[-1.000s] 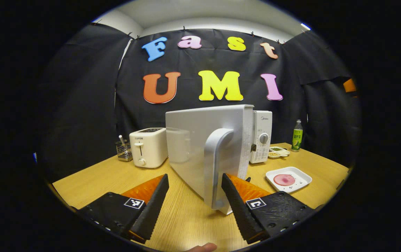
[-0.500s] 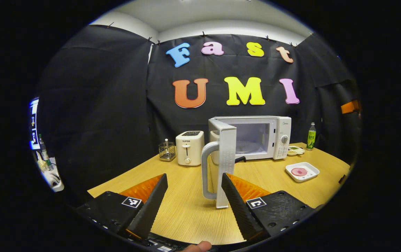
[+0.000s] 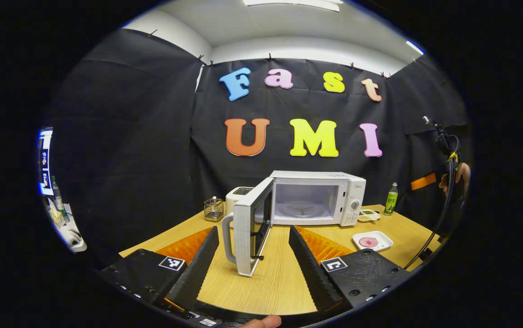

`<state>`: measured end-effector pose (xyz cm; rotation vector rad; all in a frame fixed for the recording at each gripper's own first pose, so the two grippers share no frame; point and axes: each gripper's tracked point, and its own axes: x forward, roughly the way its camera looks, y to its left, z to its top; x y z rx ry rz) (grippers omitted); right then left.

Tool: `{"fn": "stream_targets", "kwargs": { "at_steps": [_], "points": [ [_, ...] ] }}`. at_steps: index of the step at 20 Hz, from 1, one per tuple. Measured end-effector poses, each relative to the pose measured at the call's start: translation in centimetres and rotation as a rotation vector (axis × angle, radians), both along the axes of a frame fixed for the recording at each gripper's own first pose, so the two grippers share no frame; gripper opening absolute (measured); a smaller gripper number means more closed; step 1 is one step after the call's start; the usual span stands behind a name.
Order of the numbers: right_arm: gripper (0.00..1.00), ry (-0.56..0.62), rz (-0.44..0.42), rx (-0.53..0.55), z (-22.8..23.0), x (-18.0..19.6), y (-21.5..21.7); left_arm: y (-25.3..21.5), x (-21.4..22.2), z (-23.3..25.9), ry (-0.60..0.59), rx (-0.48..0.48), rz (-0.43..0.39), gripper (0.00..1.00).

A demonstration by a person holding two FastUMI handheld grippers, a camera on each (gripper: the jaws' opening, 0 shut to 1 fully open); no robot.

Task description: Open the microwave oven with the left hand, put the food in, and close the microwave oven.

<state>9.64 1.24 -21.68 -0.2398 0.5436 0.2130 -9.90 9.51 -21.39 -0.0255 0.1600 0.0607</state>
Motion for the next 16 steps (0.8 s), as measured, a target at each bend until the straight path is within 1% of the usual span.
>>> {"fn": "stream_targets", "kwargs": {
  "at_steps": [1,3,4,6,8,11,13,14,15,16],
  "points": [
    [1.0,0.057,0.01,-0.015,-1.2,0.9,0.2,-0.3,0.0,0.7,-0.008,0.002,-0.004,0.93],
    [0.99,0.171,0.015,-0.046,-3.6,2.8,0.3,-1.3,-0.1,2.0,-0.032,-0.006,-0.023,0.92],
    [0.99,0.227,0.012,-0.078,-4.8,3.2,-0.2,-1.7,0.0,2.7,-0.052,-0.018,-0.032,0.92],
    [0.98,0.322,0.025,-0.094,-7.1,3.8,-0.2,-2.3,0.4,3.8,-0.074,-0.05,-0.04,0.92],
    [0.98,0.415,0.013,-0.09,-9.6,4.2,-0.8,-3.2,1.1,4.5,-0.078,-0.063,-0.058,0.92],
    [0.96,0.553,0.002,-0.049,-13.7,4.9,-1.0,-3.6,2.1,5.4,-0.085,-0.028,-0.052,0.92],
    [0.91,0.631,-0.021,-0.032,-16.2,5.2,-1.5,-3.8,2.8,6.4,-0.119,-0.002,-0.038,0.93],
    [0.74,0.666,-0.024,-0.022,-17.3,5.2,-1.5,-4.0,3.3,6.9,-0.141,0.004,-0.031,0.93],
    [0.7,0.693,-0.027,-0.009,-18.3,5.3,-1.5,-4.3,3.8,7.0,-0.148,0.008,-0.029,0.93],
    [0.67,0.713,-0.024,0.004,-19.0,5.5,-1.4,-4.9,4.1,6.9,-0.148,0.007,-0.036,0.93]
  ]
}}
